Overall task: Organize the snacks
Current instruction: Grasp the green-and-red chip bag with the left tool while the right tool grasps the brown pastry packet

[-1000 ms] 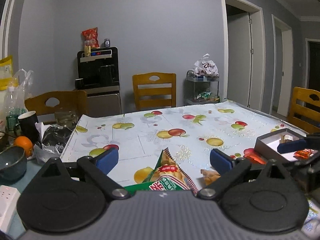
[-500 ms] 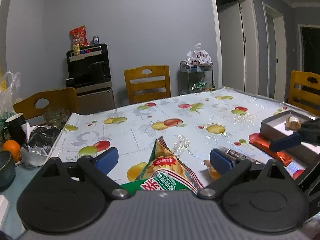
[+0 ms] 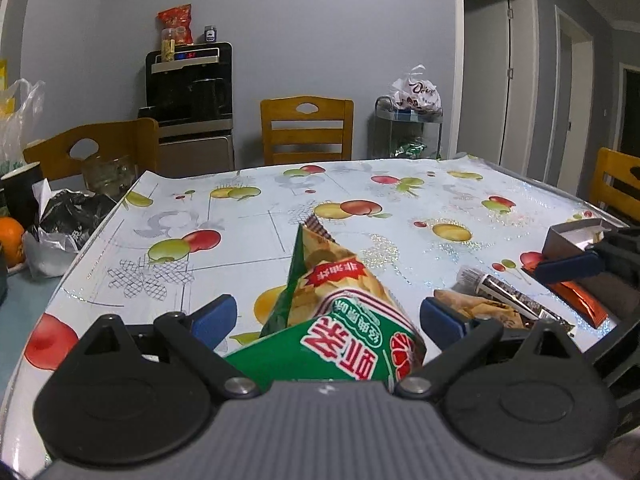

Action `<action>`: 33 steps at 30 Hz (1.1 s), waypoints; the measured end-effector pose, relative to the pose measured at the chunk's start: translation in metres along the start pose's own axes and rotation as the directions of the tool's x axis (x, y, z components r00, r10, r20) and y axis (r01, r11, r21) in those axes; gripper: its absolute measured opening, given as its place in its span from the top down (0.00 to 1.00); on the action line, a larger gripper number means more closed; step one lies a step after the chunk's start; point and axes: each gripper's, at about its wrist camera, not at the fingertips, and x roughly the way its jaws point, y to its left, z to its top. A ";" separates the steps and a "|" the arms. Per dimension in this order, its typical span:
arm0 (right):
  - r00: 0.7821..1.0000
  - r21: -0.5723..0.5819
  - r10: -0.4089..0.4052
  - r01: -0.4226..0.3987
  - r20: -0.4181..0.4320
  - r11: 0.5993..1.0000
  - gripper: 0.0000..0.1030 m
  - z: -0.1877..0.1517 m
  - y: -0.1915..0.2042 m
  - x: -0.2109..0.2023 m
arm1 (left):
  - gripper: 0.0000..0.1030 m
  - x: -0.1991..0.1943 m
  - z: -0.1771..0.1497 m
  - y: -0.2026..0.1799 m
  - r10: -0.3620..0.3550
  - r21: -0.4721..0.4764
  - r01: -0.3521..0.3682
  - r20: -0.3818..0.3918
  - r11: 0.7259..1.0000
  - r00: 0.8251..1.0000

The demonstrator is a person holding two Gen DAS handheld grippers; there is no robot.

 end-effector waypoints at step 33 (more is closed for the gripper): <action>1.000 0.050 0.008 -0.008 0.003 0.999 0.61 -0.014 0.000 -0.003 | 0.17 -0.005 -0.010 0.013 -0.108 -0.020 0.107 -0.043 0.994 0.993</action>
